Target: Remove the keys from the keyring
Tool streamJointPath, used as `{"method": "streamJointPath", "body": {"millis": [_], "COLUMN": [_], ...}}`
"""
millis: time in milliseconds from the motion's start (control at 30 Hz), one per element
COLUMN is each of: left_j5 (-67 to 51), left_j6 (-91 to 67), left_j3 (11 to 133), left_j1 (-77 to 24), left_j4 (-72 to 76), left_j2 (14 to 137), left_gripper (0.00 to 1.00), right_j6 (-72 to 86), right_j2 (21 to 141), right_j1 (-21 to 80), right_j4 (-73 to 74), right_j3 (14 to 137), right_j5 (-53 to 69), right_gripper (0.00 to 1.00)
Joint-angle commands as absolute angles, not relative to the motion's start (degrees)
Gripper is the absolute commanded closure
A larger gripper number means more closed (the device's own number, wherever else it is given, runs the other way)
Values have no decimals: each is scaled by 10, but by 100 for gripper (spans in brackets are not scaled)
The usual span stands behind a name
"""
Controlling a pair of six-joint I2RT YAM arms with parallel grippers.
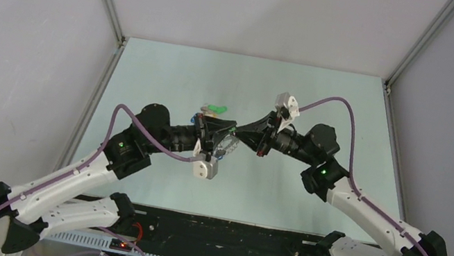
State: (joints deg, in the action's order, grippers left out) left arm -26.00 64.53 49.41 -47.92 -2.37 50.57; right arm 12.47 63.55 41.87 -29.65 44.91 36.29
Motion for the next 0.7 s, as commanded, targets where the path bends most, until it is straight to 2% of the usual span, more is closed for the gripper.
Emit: {"method": "streamJointPath", "body": {"millis": [0, 367, 533, 667], "left_j5": [-292, -279, -290, -290], "left_j6": [648, 663, 663, 663], "left_j3": [507, 502, 503, 504], "left_j1": [-486, -486, -486, -488], "left_j4": [26, 24, 20, 19], "left_j2": [501, 504, 511, 511], "left_gripper": [100, 100, 100, 100], "right_j6": [237, 481, 608, 666], "right_j2": [653, 639, 674, 686], "right_j1": [426, 419, 402, 386], "right_j4": [-342, -295, -150, -106], "right_j3": [474, 476, 537, 542], "right_j5": [351, 246, 268, 274], "right_gripper": [100, 100, 100, 100]}}
